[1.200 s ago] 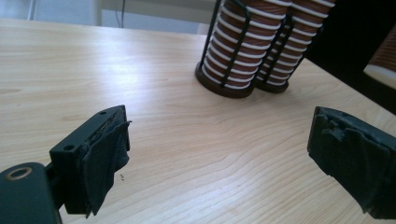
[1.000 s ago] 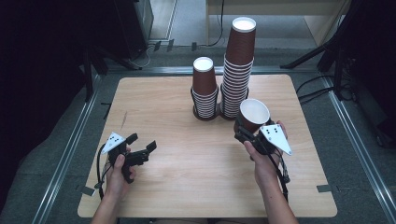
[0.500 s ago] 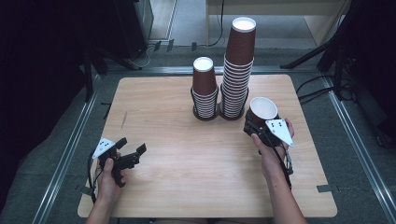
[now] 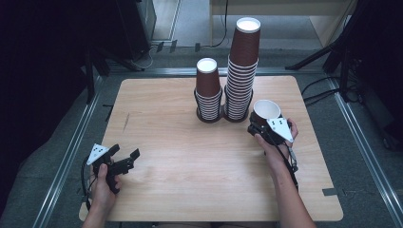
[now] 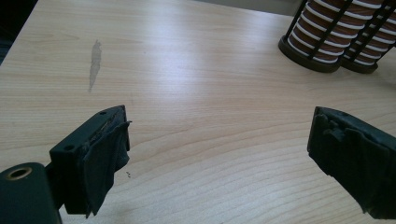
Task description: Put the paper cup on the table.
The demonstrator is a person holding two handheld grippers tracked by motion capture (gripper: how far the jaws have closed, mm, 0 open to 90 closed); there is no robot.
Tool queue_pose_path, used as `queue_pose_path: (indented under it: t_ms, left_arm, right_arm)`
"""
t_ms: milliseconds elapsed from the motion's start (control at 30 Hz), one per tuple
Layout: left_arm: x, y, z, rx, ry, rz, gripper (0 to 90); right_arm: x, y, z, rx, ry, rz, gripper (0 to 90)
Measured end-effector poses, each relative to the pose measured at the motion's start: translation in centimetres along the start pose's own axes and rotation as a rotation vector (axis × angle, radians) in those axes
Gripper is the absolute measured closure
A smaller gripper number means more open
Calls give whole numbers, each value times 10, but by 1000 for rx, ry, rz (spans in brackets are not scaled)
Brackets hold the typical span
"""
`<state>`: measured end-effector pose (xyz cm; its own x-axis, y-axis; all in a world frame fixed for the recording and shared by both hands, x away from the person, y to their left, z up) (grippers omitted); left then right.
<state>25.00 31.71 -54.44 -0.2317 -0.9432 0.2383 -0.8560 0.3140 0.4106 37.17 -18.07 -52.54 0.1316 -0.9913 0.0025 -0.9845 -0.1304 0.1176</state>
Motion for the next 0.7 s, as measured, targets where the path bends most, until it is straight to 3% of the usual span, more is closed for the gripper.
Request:
queue_pose_path:
  t_ms: [333,700]
  left_arm:
    - [-3,-1,1,-4,5,-9,55]
    - [-2,-1,2,-5,3,-9,55]
  right_arm:
    - [7,-1,10,-20,44,36,105]
    - [13,2,20,-56,53,48,102]
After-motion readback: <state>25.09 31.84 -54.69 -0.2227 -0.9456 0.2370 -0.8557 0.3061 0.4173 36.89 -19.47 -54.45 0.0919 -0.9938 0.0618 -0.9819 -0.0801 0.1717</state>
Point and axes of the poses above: each handheld gripper's, and its own axes: y roughly backward along the jaws, z roughly out of its underside, x roughly to its right, the point moved 1 cm from there along -y, roughly forward along the jaws
